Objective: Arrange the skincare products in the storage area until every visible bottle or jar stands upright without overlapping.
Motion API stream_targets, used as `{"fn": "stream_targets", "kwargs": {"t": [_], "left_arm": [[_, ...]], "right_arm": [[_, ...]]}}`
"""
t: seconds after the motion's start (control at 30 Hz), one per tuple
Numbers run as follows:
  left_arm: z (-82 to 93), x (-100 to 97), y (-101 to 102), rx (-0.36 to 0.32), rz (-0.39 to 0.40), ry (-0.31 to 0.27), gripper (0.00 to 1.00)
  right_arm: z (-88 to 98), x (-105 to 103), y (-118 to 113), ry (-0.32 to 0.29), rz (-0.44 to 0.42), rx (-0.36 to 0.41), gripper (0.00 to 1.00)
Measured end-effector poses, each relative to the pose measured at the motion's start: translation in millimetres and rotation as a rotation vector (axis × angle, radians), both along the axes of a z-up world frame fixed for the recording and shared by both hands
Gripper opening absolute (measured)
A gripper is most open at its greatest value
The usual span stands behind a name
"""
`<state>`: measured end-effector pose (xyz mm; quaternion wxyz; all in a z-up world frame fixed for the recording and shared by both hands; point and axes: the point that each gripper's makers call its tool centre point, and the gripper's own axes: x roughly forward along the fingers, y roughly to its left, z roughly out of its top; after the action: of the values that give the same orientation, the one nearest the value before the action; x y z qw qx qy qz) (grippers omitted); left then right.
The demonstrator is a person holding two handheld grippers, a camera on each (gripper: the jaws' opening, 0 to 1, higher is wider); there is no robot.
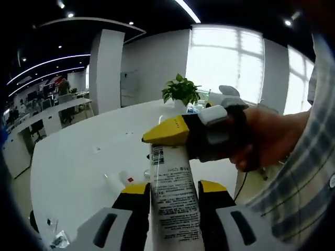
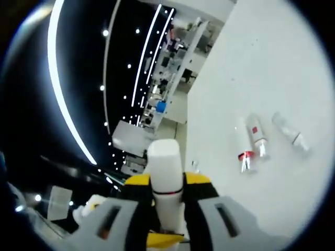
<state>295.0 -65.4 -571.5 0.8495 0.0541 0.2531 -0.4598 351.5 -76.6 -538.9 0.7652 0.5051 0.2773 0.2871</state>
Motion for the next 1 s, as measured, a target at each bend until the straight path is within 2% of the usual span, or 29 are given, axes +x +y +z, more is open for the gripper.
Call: {"fn": "stream_targets", "kwargs": {"t": [0.1,0.4,0.47,0.5,0.53,0.57,0.67,0.77,0.93,1.0], "left_arm": [[-6.9,-3.1,4.3,0.002,0.014,0.03,0.37],[-17.4,-14.4,9.0,0.085,-0.013,0.028,0.41],[-33.1,-20.1,19.1,0.178,-0.015,0.059,0.45],[-34.4,-21.9,19.3,0.173,-0.011,0.071,0.45],[-28.1,-21.7,15.3,0.122,-0.015,0.057,0.45],[-28.3,-21.5,15.4,0.12,-0.003,0.067,0.45],[-29.0,-22.0,17.1,0.145,-0.003,0.06,0.44],[-31.1,-24.2,18.5,0.143,0.014,0.095,0.43],[-31.7,-28.0,21.6,0.148,0.016,0.111,0.4],[-32.1,-30.2,22.2,0.141,0.022,0.136,0.39]], "right_arm": [[0.8,1.6,-2.4,-0.006,-0.009,0.002,0.2],[-0.6,-1.7,-5.9,-0.002,-0.032,0.01,0.2],[2.2,-0.3,-10.4,0.003,-0.052,0.041,0.21],[1.7,0.5,-11.3,0.003,-0.049,0.04,0.21],[0.6,0.0,-10.6,0.004,-0.04,0.03,0.21],[0.8,0.0,-10.6,0.003,-0.04,0.033,0.21],[0.0,-1.2,-9.6,0.002,-0.036,0.033,0.21],[-2.4,-2.4,-8.3,0.005,-0.033,0.028,0.21],[-8.1,-6.4,-7.1,0.019,-0.023,0.028,0.21],[-10.4,-7.9,-6.5,0.032,-0.023,0.033,0.21]]}}
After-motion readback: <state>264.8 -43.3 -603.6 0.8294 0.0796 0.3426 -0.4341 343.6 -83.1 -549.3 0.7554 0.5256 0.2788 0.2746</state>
